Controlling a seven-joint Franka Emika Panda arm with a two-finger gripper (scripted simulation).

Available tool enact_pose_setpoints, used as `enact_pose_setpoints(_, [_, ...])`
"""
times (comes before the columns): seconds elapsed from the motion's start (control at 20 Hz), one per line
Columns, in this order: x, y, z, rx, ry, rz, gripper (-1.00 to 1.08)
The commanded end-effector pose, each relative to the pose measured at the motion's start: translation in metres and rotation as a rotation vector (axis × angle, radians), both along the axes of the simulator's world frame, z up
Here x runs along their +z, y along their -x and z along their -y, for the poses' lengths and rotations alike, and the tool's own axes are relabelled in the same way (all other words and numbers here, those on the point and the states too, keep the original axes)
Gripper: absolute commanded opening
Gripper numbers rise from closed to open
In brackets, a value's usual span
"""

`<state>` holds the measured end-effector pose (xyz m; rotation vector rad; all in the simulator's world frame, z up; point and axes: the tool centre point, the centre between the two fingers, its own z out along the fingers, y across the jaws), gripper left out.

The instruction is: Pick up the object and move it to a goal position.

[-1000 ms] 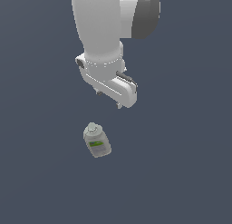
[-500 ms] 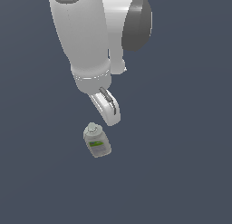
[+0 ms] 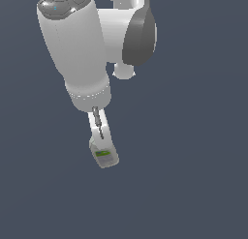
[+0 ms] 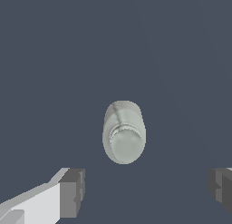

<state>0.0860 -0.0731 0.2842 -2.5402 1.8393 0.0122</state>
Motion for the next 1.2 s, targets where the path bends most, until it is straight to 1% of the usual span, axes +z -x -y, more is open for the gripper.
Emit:
enact_pose_setpoints(0.0, [-0.002, -0.004, 0.003, -0.038, 0.004, 0.001, 1.0])
enact_pose_setpoints(0.3, [-0.004, -0.009, 0.007, -0.082, 0.009, 0.003, 1.0])
enact_pose_setpoints(0.6, [-0.007, -0.009, 0.006, -0.081, 0.009, 0.002, 1.0])
enact_pose_setpoints(1.15, [-0.05, -0.008, 0.007, -0.085, 0.01, 0.003, 1.0])
